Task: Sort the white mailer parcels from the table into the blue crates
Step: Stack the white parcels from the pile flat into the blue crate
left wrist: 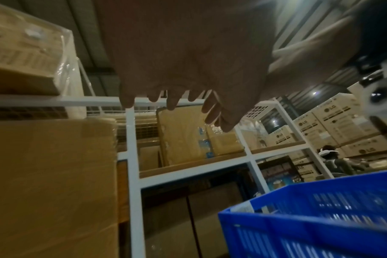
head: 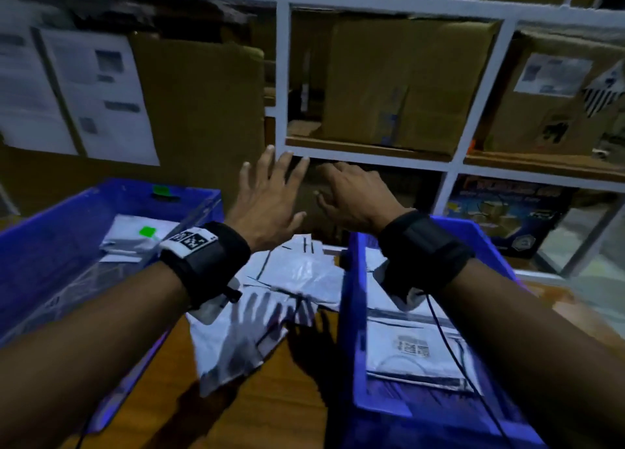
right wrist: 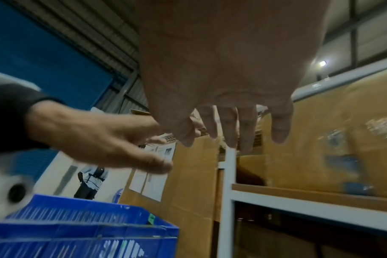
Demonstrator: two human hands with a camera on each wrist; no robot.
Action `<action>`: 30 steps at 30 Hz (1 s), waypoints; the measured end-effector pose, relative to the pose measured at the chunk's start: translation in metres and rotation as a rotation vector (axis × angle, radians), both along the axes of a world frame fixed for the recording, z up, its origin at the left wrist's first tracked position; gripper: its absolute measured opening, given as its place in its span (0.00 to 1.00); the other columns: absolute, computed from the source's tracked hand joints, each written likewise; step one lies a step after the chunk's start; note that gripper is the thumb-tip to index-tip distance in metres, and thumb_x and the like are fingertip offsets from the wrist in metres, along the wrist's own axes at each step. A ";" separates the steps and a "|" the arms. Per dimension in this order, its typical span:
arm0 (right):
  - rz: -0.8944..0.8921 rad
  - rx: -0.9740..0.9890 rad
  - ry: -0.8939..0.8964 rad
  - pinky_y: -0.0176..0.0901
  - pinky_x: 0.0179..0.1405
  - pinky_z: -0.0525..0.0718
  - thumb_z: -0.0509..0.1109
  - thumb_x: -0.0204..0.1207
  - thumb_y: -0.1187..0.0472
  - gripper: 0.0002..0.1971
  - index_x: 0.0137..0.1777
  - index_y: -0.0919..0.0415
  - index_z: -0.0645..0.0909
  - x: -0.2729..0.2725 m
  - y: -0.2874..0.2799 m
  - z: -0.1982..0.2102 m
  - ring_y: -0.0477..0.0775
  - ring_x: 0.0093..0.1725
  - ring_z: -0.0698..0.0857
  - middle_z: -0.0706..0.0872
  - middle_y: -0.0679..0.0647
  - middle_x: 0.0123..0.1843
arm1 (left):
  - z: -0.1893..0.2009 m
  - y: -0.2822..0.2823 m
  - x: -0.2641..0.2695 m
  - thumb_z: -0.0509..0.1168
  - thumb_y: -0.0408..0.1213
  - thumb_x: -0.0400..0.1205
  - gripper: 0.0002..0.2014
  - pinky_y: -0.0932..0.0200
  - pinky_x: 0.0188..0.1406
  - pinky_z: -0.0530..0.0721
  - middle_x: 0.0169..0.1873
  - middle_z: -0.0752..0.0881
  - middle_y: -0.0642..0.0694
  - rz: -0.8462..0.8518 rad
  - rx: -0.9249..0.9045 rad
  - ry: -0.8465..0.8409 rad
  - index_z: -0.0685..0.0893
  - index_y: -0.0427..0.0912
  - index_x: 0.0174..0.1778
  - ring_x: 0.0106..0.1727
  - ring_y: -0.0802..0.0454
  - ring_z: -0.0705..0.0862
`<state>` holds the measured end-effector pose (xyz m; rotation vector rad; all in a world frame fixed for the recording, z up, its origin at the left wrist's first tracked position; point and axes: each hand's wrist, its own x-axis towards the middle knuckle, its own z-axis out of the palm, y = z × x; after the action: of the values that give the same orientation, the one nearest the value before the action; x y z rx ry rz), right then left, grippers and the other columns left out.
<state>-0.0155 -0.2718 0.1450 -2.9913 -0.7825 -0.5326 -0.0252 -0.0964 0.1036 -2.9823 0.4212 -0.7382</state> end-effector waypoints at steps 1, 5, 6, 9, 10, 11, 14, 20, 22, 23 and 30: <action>-0.001 -0.021 0.029 0.63 0.61 0.78 0.62 0.81 0.47 0.22 0.70 0.57 0.72 0.005 0.020 -0.001 0.65 0.64 0.80 0.80 0.60 0.66 | -0.007 0.018 0.004 0.62 0.55 0.84 0.43 0.27 0.80 0.51 0.87 0.48 0.42 0.002 -0.003 0.016 0.44 0.49 0.88 0.87 0.37 0.41; -0.079 -0.151 0.197 0.61 0.60 0.79 0.63 0.82 0.48 0.18 0.67 0.56 0.74 0.023 0.079 -0.020 0.65 0.61 0.82 0.82 0.60 0.64 | -0.038 0.068 0.018 0.61 0.56 0.84 0.41 0.26 0.80 0.53 0.87 0.49 0.41 0.001 0.027 0.082 0.46 0.49 0.88 0.87 0.36 0.42; -0.100 -0.171 0.220 0.61 0.59 0.78 0.62 0.82 0.48 0.18 0.68 0.55 0.74 0.028 0.091 -0.030 0.65 0.61 0.81 0.82 0.61 0.64 | -0.047 0.080 0.021 0.60 0.57 0.85 0.41 0.25 0.80 0.51 0.87 0.47 0.41 0.001 0.042 0.117 0.45 0.49 0.88 0.87 0.36 0.40; -0.129 -0.218 0.218 0.62 0.64 0.74 0.61 0.82 0.48 0.20 0.70 0.56 0.72 0.044 0.112 -0.085 0.66 0.68 0.77 0.80 0.61 0.68 | -0.077 0.103 0.029 0.58 0.58 0.86 0.42 0.24 0.79 0.42 0.87 0.38 0.41 -0.007 0.097 0.220 0.41 0.49 0.88 0.85 0.35 0.32; -0.135 -0.234 0.222 0.64 0.68 0.70 0.61 0.82 0.48 0.22 0.72 0.56 0.70 0.046 0.115 -0.109 0.65 0.73 0.73 0.77 0.61 0.72 | -0.086 0.108 0.031 0.57 0.58 0.86 0.42 0.24 0.78 0.40 0.87 0.35 0.41 -0.016 0.119 0.245 0.41 0.49 0.88 0.85 0.34 0.30; -0.142 -0.255 0.235 0.66 0.73 0.65 0.61 0.82 0.48 0.24 0.75 0.56 0.69 0.048 0.119 -0.134 0.64 0.77 0.68 0.74 0.60 0.75 | -0.095 0.114 0.035 0.57 0.59 0.86 0.41 0.23 0.78 0.39 0.86 0.34 0.40 -0.025 0.139 0.264 0.42 0.49 0.88 0.85 0.34 0.30; -0.199 -0.260 0.293 0.73 0.80 0.49 0.59 0.83 0.49 0.27 0.80 0.56 0.65 0.044 0.119 -0.196 0.63 0.85 0.54 0.65 0.59 0.82 | -0.114 0.124 0.041 0.57 0.60 0.86 0.41 0.22 0.80 0.42 0.86 0.34 0.40 -0.048 0.158 0.302 0.43 0.49 0.88 0.85 0.34 0.31; -0.307 -0.304 0.233 0.74 0.80 0.47 0.59 0.83 0.46 0.28 0.80 0.58 0.67 0.050 0.098 -0.241 0.64 0.85 0.54 0.65 0.60 0.83 | -0.131 0.126 0.048 0.59 0.56 0.86 0.38 0.21 0.78 0.42 0.87 0.36 0.38 -0.107 0.153 0.350 0.49 0.47 0.88 0.85 0.33 0.32; -0.323 -0.314 0.214 0.75 0.79 0.49 0.61 0.82 0.47 0.27 0.77 0.59 0.71 0.054 0.096 -0.247 0.66 0.85 0.54 0.65 0.61 0.83 | -0.135 0.123 0.050 0.59 0.56 0.86 0.38 0.21 0.78 0.40 0.87 0.37 0.37 -0.119 0.128 0.400 0.51 0.47 0.88 0.85 0.33 0.32; -0.318 -0.310 0.209 0.75 0.78 0.51 0.62 0.82 0.47 0.25 0.75 0.58 0.74 0.056 0.096 -0.250 0.66 0.85 0.55 0.66 0.61 0.82 | -0.137 0.122 0.050 0.59 0.56 0.86 0.37 0.21 0.78 0.40 0.87 0.37 0.37 -0.129 0.118 0.427 0.52 0.47 0.88 0.85 0.33 0.32; -0.284 -0.247 0.227 0.72 0.77 0.56 0.64 0.81 0.46 0.23 0.72 0.54 0.78 0.064 0.096 -0.247 0.60 0.84 0.59 0.71 0.54 0.80 | -0.142 0.122 0.055 0.60 0.56 0.86 0.36 0.21 0.79 0.42 0.87 0.41 0.39 -0.149 0.124 0.517 0.54 0.48 0.87 0.86 0.34 0.35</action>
<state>0.0485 -0.1760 -0.1025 -3.3329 -0.4391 -0.0954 0.0298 0.0258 -0.0383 -3.0114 0.6838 0.0718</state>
